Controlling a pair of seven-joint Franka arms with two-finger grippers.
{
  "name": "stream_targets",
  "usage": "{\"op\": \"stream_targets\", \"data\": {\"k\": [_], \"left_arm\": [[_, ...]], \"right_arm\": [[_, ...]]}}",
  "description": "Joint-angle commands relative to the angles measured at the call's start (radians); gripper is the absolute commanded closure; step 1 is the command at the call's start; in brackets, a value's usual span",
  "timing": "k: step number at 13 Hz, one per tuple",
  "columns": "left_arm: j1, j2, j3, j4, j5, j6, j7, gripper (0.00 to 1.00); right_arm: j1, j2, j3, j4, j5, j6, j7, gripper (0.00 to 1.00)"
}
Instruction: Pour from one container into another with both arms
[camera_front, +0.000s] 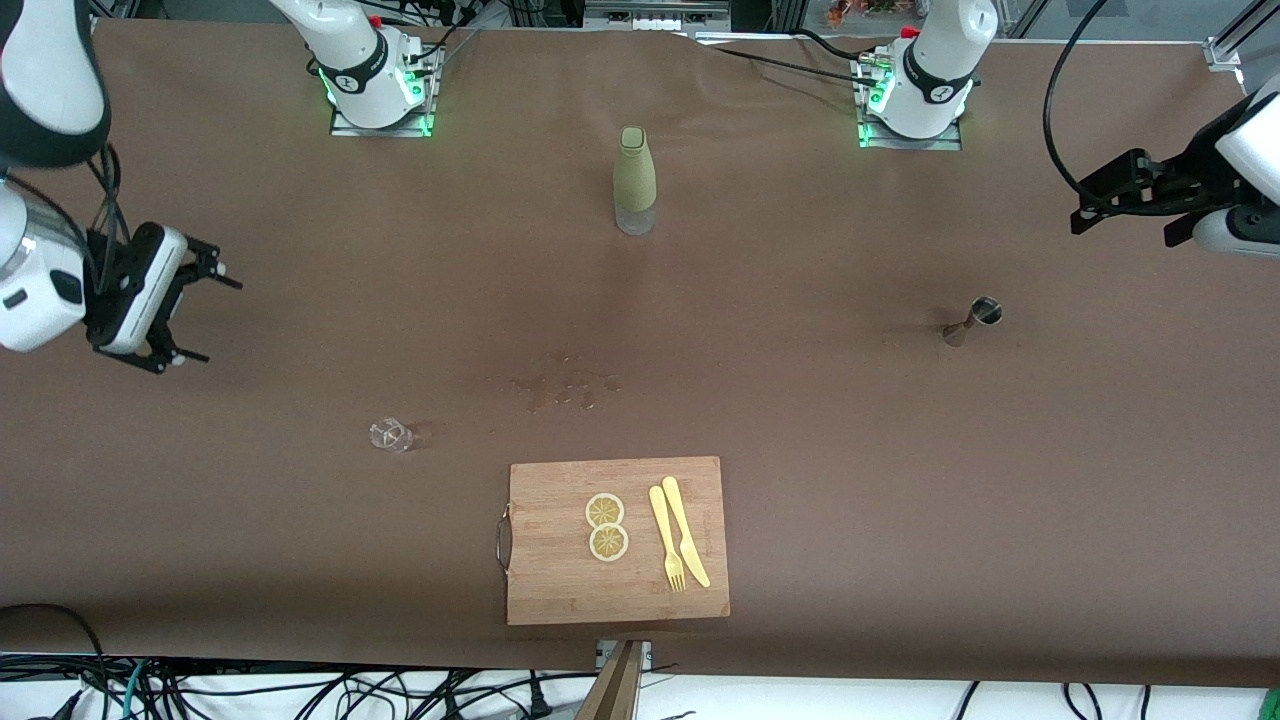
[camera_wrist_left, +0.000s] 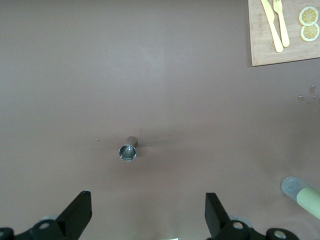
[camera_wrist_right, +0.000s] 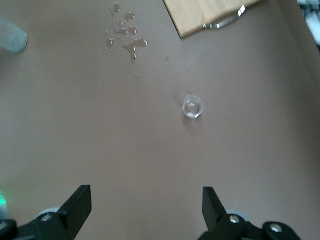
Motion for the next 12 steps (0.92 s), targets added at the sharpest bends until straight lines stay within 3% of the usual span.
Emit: {"op": "stream_targets", "data": {"k": [1,7,12], "left_arm": [[0.001,0.004,-0.012,-0.01,0.023,0.007,0.012,0.0],[-0.004,0.054,-0.01,0.048,0.023,0.014,0.007,0.0],[0.01,0.055,-0.001,0.05,0.013,0.014,0.012,0.0]], "right_arm": [[0.075,-0.119,-0.058,-0.064,-0.062,-0.082,0.261,0.01],[0.284,-0.223,-0.192,-0.038,-0.145,-0.253,0.762,0.01],[0.285,-0.211,-0.192,0.017,-0.16,-0.291,0.796,0.01]]}}
